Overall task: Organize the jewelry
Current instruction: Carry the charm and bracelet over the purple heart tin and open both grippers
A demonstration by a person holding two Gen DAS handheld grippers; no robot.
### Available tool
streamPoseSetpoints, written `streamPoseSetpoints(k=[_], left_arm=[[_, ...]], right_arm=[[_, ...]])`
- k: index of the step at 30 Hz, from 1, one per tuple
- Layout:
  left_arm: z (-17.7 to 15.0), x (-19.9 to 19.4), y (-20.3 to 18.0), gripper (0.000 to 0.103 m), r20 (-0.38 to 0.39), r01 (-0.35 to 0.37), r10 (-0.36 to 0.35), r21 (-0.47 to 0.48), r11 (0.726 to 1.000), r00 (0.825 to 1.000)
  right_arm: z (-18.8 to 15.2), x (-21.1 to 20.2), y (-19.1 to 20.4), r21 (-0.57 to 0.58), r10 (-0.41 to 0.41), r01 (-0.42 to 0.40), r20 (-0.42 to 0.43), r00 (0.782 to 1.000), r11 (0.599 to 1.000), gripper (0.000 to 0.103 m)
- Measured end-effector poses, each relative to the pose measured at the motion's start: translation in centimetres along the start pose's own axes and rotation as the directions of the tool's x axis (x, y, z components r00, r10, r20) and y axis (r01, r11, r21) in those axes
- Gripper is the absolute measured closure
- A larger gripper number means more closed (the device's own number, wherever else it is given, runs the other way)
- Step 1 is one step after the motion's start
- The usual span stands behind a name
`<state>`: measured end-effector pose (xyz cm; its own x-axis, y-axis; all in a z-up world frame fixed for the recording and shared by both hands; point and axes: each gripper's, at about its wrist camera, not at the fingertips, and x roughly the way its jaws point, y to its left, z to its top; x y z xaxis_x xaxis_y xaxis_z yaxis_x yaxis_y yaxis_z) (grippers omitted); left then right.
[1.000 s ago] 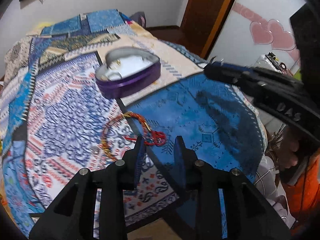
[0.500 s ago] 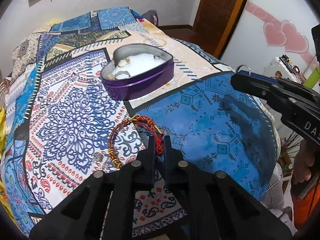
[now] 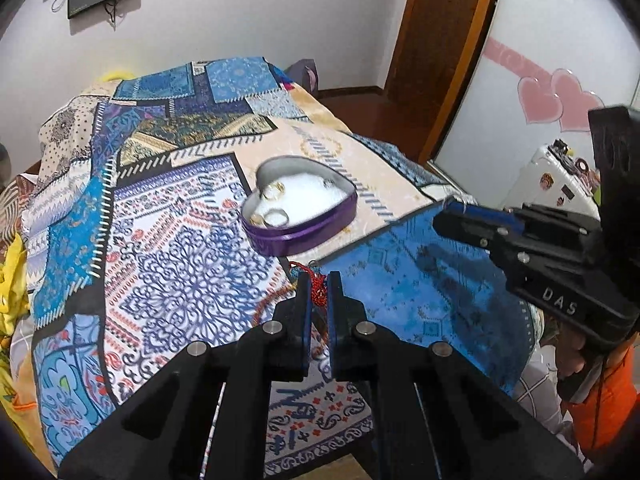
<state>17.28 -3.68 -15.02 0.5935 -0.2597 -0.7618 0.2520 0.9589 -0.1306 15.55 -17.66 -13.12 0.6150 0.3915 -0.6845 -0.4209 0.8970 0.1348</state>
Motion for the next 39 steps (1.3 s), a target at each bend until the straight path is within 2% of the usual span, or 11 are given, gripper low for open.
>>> streamPoseSetpoints(k=[11,21,27,30,35,39], left_arm=[[3.0,-0.7,1.5,0.098,0.08,-0.024,0.024,0.002,1.0,0.996],[5.2,0.0,3.2,0.098,0.127,-0.023,0.025,-0.016,1.0,0.992],[5.9,1.6,4.2,0.098,0.112,-0.009,0.012,-0.034,0.999,0.994],[6.1,2.8,4.6,0.098,0.087,0.019,-0.016,-0.042,0.999,0.996],[6.4,4.6,4.7,0.098,0.05,0.063,-0.062,-0.031,0.998,0.997],[6.7,5.4,4.6,0.098,0.036,0.067,-0.066,-0.019,0.998,0.997]], right_arm=[[2.4,0.6,1.2,-0.034,0.011,-0.01,0.042,0.999,0.999,0.09],[4.6,2.9,2.4,-0.082,0.017,-0.013,0.047,0.999,0.997,0.09],[4.9,5.3,2.7,-0.097,0.02,-0.02,0.003,1.0,0.995,0.09],[4.8,6.4,2.6,-0.103,0.014,-0.016,-0.023,1.0,0.995,0.09],[4.9,7.4,2.4,-0.111,0.016,-0.021,-0.049,0.999,0.994,0.09],[4.9,7.7,2.1,-0.109,0.016,-0.022,-0.056,0.998,0.994,0.09]])
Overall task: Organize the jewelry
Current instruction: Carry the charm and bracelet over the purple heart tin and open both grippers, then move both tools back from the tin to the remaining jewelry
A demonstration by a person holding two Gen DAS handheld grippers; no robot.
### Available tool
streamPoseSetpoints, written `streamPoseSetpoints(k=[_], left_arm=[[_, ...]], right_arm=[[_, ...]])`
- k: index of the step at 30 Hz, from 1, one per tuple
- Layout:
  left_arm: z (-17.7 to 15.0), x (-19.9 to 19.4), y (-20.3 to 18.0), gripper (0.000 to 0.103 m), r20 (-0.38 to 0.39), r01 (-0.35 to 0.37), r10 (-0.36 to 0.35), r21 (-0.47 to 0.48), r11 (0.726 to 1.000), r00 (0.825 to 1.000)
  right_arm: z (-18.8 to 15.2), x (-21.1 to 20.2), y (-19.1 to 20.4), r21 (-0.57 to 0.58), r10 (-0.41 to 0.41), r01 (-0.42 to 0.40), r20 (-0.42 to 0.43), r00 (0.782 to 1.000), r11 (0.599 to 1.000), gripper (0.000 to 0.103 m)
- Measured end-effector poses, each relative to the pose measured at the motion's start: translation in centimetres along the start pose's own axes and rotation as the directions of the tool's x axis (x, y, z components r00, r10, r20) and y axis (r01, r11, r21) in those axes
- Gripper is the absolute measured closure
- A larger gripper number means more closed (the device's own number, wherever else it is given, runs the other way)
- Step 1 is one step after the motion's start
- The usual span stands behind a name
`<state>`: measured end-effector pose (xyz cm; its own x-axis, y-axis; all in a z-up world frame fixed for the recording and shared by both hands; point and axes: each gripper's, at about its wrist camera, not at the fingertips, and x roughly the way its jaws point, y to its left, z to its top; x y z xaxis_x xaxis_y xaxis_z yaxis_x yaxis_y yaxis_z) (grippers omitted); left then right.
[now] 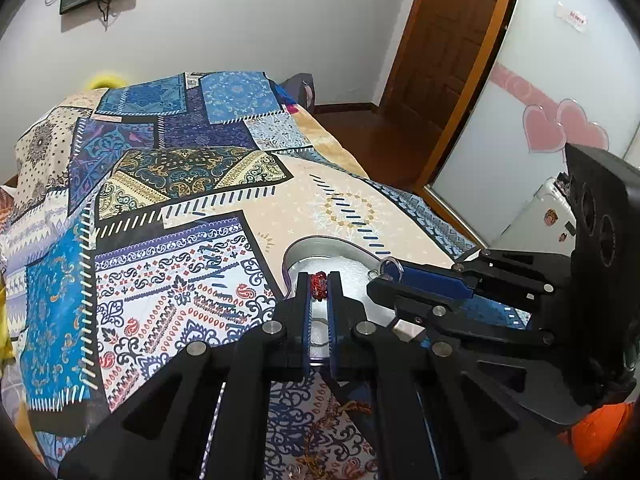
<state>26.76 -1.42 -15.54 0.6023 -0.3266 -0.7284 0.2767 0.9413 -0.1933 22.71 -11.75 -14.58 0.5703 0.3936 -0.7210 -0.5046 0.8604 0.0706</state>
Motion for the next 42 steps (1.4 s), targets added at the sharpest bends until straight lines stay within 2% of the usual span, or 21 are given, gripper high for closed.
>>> streamPoseSetpoints(k=[7,14,20,22,26,27,37,42], left_arm=[[-0.2,0.4,0.3,0.097,-0.016,0.02,-0.02,-0.015,1.0,1.0],[-0.5,-0.9,0.1,0.095,-0.004,-0.025,0.025,0.008,1.0,1.0],[-1.0,-3.1,-0.1,0.083,0.023,-0.066,0.066,0.024,0.998,0.998],[-1.2,-4.0,-0.2,0.082,0.029,-0.081,0.081,0.028,0.996,0.996],[-2.0,-5.9,-0.1,0.072,0.045,-0.114,0.113,0.024,0.993,0.993],[-2.1,-6.1,-0.1,0.071,0.047,-0.119,0.118,0.021,0.993,0.992],[-4.8,-9.3,1.1,0.066,0.042,-0.173,0.173,-0.01,0.985,0.984],[-6.6,-9.6,1.9,0.066,0.018,-0.186,0.186,-0.03,0.982,0.982]], right_arm=[[0.0,0.6,-0.5,0.004,0.01,-0.009,-0.04,0.999,1.0,0.09],[0.1,-0.3,-0.2,-0.007,0.01,-0.011,-0.028,1.0,1.0,0.089],[-0.1,-1.9,0.1,0.0,0.005,-0.005,-0.01,1.0,1.0,0.088],[-0.1,-2.6,0.2,0.002,0.003,-0.003,-0.003,1.0,1.0,0.087],[-0.3,-4.1,0.6,0.012,-0.001,0.001,0.021,1.0,1.0,0.067],[-0.4,-4.4,0.8,0.013,-0.001,0.001,0.026,1.0,1.0,0.066],[-1.7,-5.5,2.7,-0.013,0.006,-0.006,0.019,1.0,1.0,0.066],[-2.7,-4.1,3.8,-0.022,0.032,-0.033,-0.031,0.999,0.999,0.065]])
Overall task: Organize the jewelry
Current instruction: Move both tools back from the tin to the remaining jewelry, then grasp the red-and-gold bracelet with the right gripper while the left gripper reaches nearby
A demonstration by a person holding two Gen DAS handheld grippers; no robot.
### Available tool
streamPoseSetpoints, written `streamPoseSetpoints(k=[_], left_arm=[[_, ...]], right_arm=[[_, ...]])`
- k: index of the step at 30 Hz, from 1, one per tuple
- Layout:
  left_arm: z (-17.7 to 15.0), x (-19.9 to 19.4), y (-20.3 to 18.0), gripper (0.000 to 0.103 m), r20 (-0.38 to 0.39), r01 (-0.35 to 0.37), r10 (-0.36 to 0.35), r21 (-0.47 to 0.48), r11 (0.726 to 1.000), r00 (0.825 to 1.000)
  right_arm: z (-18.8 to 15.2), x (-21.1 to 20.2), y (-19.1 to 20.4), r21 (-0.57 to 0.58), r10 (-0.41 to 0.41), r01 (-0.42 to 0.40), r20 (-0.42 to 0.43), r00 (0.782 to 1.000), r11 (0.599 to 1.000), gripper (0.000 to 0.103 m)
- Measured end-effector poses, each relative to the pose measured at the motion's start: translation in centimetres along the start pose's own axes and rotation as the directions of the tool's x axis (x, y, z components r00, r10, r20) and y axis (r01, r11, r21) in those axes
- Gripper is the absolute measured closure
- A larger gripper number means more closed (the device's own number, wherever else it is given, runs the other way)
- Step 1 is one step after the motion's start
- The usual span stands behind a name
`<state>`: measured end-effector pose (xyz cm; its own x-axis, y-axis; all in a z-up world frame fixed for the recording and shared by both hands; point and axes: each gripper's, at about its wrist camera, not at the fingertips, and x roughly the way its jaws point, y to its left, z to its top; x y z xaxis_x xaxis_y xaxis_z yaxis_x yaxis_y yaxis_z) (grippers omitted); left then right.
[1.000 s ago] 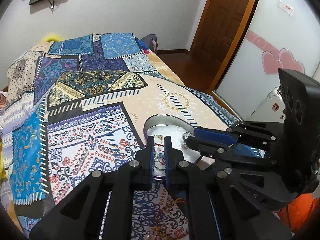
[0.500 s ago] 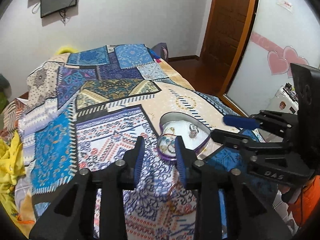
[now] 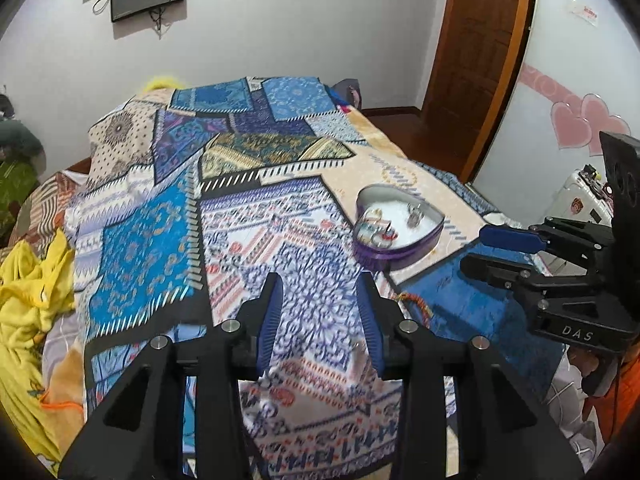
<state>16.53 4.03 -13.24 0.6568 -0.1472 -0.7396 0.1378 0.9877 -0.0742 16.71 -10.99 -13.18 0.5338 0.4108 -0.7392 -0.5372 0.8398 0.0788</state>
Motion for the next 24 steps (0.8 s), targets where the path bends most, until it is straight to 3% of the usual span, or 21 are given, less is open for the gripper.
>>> streamPoseSetpoints(k=[6,15,22,24], left_arm=[[-2.0,-0.1,1.2,0.066,-0.026,-0.016,0.015,-0.03,0.999,1.0],[-3.9,0.3,3.0,0.066,-0.06,-0.015,0.01,-0.076,0.997,0.998],[-4.4,1.2,3.4,0.066,-0.083,-0.006,-0.002,-0.094,0.996,0.997],[-4.4,1.3,3.2,0.066,-0.083,-0.002,-0.005,-0.089,0.996,0.997]], right_arm=[[-1.3,2.0,1.6,-0.022,0.038,-0.039,-0.066,0.997,0.999,0.044],[-2.6,5.4,4.0,-0.088,0.007,-0.023,-0.182,0.983,0.996,0.044],[-3.0,5.6,4.5,-0.155,-0.03,0.004,-0.167,0.985,0.988,0.044],[-3.0,5.6,4.5,-0.161,-0.034,0.008,-0.16,0.987,0.987,0.053]])
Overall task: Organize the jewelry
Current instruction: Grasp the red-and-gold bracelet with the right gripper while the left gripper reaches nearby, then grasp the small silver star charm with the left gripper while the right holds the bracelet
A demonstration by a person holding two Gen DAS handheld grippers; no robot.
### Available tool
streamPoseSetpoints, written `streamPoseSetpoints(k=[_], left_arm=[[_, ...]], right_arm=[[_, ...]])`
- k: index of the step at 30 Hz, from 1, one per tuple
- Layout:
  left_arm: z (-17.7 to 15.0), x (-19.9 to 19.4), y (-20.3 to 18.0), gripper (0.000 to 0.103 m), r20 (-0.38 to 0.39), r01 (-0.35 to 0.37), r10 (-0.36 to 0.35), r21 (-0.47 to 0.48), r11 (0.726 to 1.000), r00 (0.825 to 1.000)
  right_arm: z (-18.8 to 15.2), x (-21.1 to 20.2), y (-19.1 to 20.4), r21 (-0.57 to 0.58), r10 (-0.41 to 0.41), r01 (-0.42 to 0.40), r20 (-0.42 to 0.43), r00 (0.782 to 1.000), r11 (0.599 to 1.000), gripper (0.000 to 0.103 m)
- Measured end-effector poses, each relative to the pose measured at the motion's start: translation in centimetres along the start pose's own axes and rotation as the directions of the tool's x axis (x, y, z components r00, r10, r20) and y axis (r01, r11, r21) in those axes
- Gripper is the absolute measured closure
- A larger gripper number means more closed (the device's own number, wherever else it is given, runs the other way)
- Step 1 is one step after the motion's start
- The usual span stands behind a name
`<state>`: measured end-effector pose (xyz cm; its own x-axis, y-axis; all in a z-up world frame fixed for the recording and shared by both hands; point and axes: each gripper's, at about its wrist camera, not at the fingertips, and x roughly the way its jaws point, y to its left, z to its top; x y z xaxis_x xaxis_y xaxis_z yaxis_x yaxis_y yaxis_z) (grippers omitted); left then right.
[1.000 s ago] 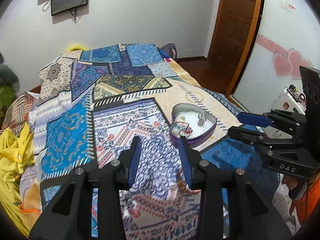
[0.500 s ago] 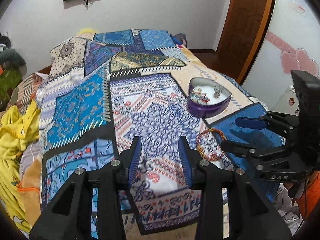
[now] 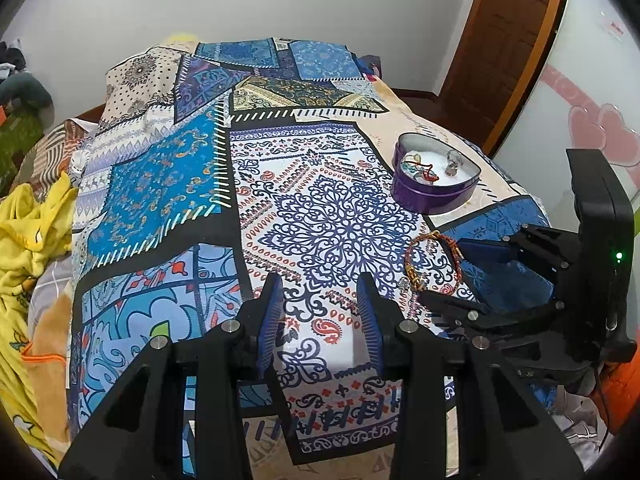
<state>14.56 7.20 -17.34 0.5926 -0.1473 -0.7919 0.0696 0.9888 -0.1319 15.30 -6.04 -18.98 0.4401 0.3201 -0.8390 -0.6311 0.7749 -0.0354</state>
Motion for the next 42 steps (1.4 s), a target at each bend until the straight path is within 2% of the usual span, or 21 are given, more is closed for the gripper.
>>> streamPoseSetpoints(k=[6,9,18,22,27,29,32,33,42], left_arm=[[0.0,0.3,-1.0,0.066,-0.005,0.017,-0.017,0.025,1.0,1.0],[-0.2,0.6,-1.6,0.066,-0.013,0.035,-0.034,0.039,0.999,0.999],[-0.6,2.4,-3.8,0.066,-0.057,0.098,-0.094,0.06,0.993,0.994],[-0.4,3.3,-4.5,0.075,-0.072,0.12,-0.116,0.058,0.991,0.991],[-0.3,4.8,-5.0,0.088,-0.096,0.109,-0.104,0.055,0.992,0.99],[-0.3,5.0,-5.2,0.096,-0.094,0.106,-0.1,0.062,0.992,0.991],[-0.3,4.8,-5.3,0.099,-0.089,0.108,-0.102,0.068,0.992,0.991],[-0.3,4.7,-5.4,0.103,-0.085,0.106,-0.1,0.069,0.992,0.991],[1.1,2.1,-5.6,0.103,-0.014,0.098,-0.097,0.086,0.991,0.995]], right_arm=[[0.1,0.1,0.3,-0.032,0.01,-0.01,0.014,1.0,0.999,0.09],[0.1,0.0,0.6,-0.036,0.003,-0.002,0.022,1.0,0.999,0.095],[0.0,-2.1,-1.0,0.034,0.008,-0.011,0.082,0.997,0.999,0.095],[-0.1,-3.1,-2.0,0.067,0.003,-0.01,0.111,0.994,0.998,0.095],[-0.3,-3.7,-2.8,0.096,-0.005,-0.008,0.129,0.992,0.995,0.095],[-0.4,-3.8,-3.0,0.103,-0.006,-0.008,0.132,0.991,0.995,0.095],[-0.5,-4.1,-3.4,0.118,-0.009,-0.008,0.141,0.99,0.993,0.095],[-0.4,-4.2,-3.5,0.123,-0.009,-0.009,0.144,0.99,0.992,0.095],[-0.2,-5.7,-4.2,0.145,-0.025,-0.002,0.186,0.982,0.989,0.095]])
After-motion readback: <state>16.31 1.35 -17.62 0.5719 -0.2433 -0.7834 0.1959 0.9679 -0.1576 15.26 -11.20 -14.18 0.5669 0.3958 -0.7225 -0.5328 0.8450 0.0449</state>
